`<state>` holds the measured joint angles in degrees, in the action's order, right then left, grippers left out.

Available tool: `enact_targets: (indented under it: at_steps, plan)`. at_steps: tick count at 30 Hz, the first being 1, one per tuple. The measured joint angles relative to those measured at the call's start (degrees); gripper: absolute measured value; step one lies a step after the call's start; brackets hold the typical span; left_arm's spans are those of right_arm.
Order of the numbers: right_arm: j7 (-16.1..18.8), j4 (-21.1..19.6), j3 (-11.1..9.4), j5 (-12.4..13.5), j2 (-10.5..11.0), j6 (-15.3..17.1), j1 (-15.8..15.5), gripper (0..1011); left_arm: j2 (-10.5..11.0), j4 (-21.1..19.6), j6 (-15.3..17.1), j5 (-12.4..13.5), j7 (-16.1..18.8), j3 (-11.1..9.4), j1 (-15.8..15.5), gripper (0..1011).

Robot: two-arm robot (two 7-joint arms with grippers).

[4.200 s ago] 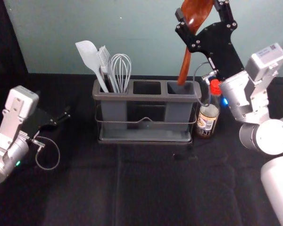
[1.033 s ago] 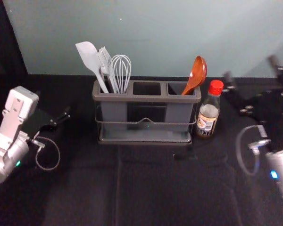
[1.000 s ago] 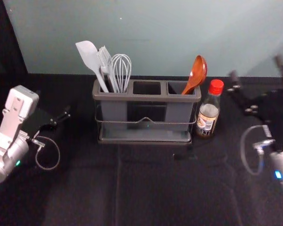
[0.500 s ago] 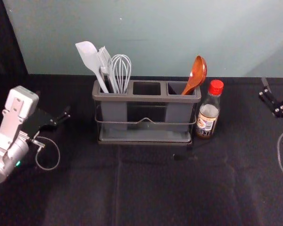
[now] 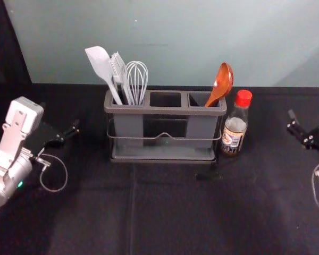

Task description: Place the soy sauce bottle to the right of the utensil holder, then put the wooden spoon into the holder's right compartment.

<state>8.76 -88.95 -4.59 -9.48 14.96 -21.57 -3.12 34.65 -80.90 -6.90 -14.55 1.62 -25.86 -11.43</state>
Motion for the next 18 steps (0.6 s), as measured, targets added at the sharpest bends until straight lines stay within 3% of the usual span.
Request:
enact_targets:
  at_steps: [9, 18]
  plan:
    - [0.51, 4.63, 2.42, 0.24, 0.17, 4.57, 3.63, 1002, 0.0, 0.0, 0.0, 0.0, 0.0, 0.0, 0.0, 1005]
    - [0.91, 7.47, 5.93, -1.44, 0.7, 10.94, 9.31, 1002, 0.0, 0.0, 0.0, 0.0, 0.0, 0.0, 0.0, 1005]
